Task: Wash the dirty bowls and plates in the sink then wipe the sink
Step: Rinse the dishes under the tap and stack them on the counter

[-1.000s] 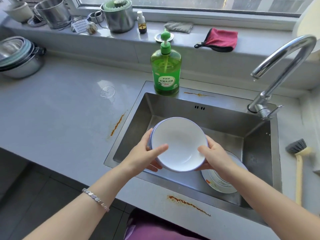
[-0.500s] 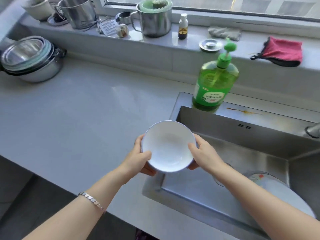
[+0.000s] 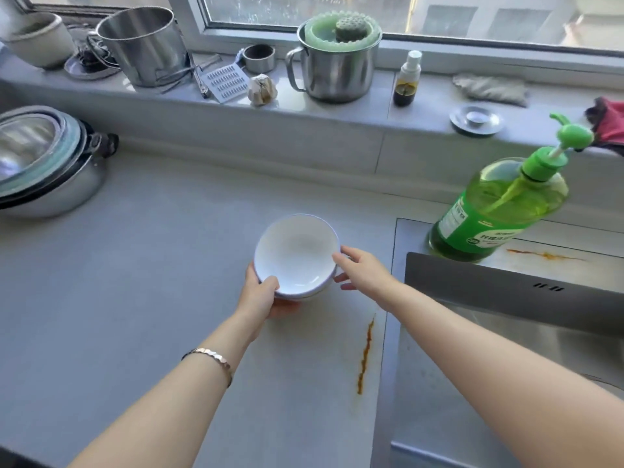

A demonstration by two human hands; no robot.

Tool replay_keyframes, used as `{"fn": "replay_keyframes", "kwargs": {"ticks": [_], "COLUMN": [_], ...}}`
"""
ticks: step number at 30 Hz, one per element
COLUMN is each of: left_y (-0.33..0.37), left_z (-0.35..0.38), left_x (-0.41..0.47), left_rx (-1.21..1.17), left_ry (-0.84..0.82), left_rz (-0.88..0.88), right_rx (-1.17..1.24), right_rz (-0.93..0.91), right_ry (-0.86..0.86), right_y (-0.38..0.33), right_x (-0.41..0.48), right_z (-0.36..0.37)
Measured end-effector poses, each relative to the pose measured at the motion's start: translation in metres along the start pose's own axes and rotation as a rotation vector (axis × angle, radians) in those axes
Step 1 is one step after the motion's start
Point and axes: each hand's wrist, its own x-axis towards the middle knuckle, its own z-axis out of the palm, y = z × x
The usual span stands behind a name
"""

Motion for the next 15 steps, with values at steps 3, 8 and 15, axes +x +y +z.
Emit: {"fn": "replay_keyframes", "kwargs": {"ticks": [3,8,15], "left_y": [0.005,-0.004,-0.056], "left_z": [-0.003,0.007,0.091], "left_x": [0.016,0.011,-0.085], "left_rx": [-0.011,0.231,0.556], "left_ry": [0.034,0.151,-0.300], "left_rz": [0.084,0.061,-0.018], "right_rx": [-0.031,-0.123,-0.256], "right_rz": [-0.009,0.011,0.098], "right_ry": [0.001,0.028,0.039], "right_y": [-0.002,0.016,0.113], "right_x": [-0.002,-0.017,-0.085], "right_z": [0.003,-0.007,-0.062]}}
